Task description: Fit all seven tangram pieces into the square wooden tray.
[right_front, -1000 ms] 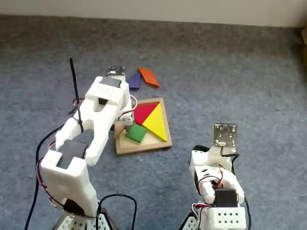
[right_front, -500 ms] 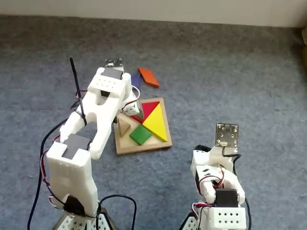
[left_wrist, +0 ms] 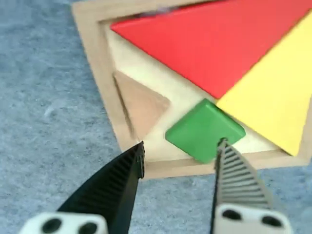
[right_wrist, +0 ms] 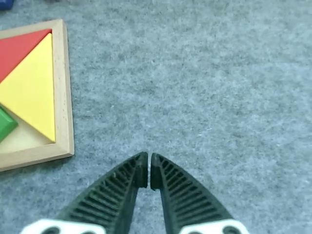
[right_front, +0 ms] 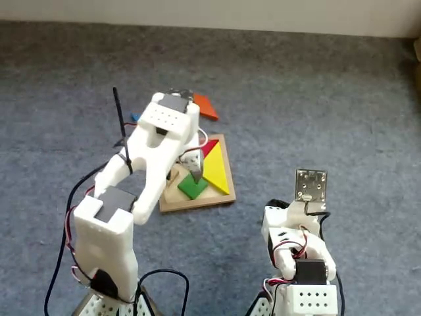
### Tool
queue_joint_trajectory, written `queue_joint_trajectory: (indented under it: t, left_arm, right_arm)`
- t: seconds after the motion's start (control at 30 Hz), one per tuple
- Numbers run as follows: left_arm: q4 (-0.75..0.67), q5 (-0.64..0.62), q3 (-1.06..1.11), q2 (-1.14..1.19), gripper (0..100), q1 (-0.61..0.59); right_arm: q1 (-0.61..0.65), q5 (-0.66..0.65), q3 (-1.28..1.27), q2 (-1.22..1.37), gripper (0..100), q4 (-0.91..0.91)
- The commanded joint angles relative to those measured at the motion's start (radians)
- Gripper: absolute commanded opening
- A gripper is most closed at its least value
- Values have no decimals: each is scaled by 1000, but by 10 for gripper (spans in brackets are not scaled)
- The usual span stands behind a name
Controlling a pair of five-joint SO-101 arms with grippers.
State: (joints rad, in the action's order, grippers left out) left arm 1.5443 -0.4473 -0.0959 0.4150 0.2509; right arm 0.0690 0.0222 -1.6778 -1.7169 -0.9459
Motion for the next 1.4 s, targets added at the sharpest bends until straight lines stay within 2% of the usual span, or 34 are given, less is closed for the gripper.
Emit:
queue_joint_trajectory:
  t: [0.0,0.1,0.33,0.57,0.7,0.83,1.03,1.37]
  left_arm:
    - [9,51,-38,-1,130,31]
    - [6,66,-4,22,114,13]
    - [-106,64,39,116,114,-42]
    - [-118,66,-70,131,115,-47]
    - [-118,126,-125,133,116,-87]
    - [-95,137,-173,120,114,-122]
    - [69,135,-248,73,114,-82]
    - [74,130,-107,-31,113,-53]
  right_arm:
    - [-12,5,-114,-19,33,-1]
    - [-12,5,-114,-19,33,-1]
    - [-12,5,-114,-19,33,-1]
    - [-12,5,-114,-19,33,-1]
    - [-12,5,-114,-19,33,-1]
    - [-13,5,-114,-19,33,-1]
    - [-13,5,-114,-19,33,-1]
    - [-13,5,-114,-19,33,-1]
